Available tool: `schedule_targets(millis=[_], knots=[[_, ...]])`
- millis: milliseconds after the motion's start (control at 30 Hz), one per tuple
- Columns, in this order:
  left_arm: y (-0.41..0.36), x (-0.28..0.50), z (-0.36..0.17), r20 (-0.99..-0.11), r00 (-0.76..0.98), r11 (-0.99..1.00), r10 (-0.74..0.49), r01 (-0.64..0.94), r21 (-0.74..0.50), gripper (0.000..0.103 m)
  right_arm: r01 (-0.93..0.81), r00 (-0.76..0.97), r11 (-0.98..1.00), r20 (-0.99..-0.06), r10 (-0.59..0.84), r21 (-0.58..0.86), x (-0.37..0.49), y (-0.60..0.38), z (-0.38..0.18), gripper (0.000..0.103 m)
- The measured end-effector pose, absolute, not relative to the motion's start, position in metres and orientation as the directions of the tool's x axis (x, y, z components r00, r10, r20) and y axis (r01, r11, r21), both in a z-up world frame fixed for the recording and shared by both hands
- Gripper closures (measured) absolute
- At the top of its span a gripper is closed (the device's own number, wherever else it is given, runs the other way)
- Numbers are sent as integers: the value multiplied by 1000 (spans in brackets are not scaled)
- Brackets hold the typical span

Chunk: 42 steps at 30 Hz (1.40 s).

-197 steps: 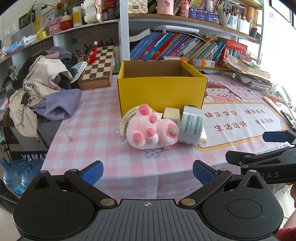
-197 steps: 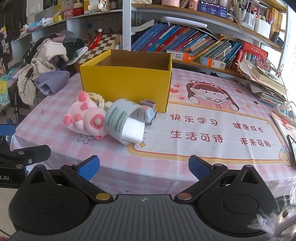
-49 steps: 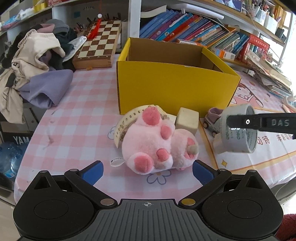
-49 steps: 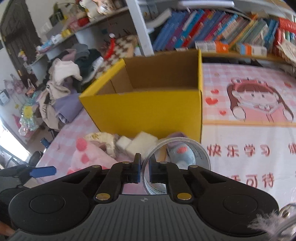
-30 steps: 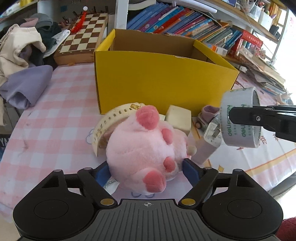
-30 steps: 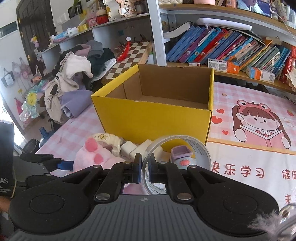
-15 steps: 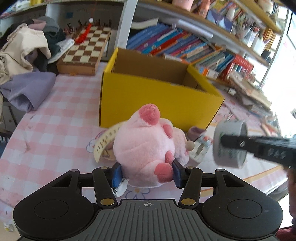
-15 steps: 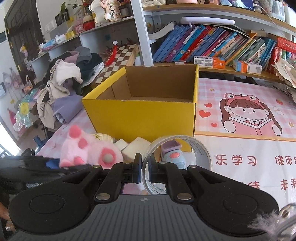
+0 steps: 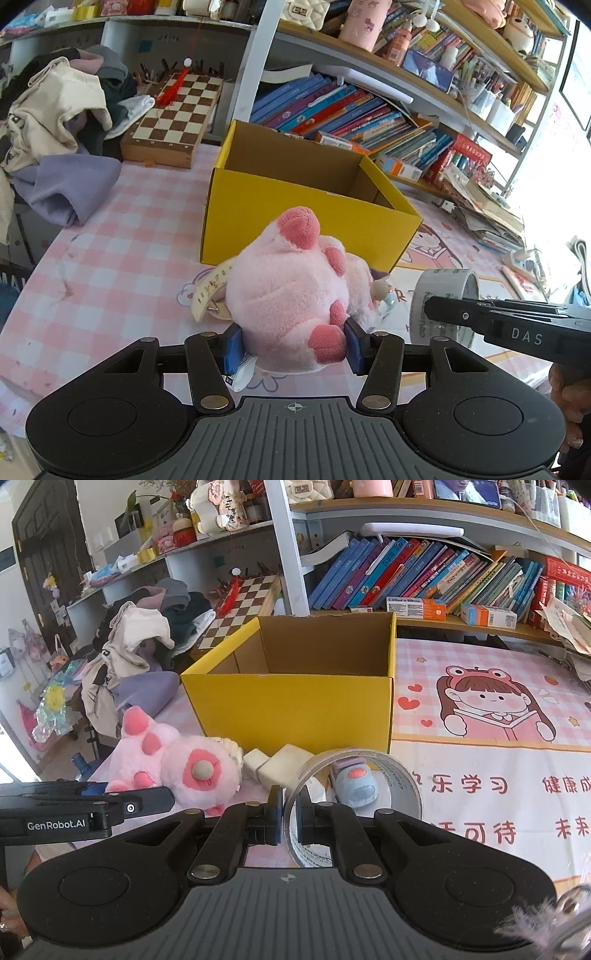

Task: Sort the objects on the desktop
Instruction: 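Carry the pig and tape roll over the yellow box with both tools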

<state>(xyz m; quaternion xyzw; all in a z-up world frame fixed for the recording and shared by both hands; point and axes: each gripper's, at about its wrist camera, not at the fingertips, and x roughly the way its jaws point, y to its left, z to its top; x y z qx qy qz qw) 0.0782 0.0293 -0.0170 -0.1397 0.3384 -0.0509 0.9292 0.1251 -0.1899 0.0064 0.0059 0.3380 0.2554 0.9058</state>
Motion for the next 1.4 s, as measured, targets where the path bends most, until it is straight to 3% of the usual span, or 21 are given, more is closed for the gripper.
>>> schedule_targets(millis=[867, 1400], knots=[[37, 44, 20, -504, 848, 955, -165, 11, -295, 52, -468, 697, 872, -546, 464, 143, 86, -191, 23, 96], [42, 73, 39, -464, 878, 970, -122, 5, -244, 52, -528, 725, 843, -466, 508, 97, 125, -174, 48, 96]])
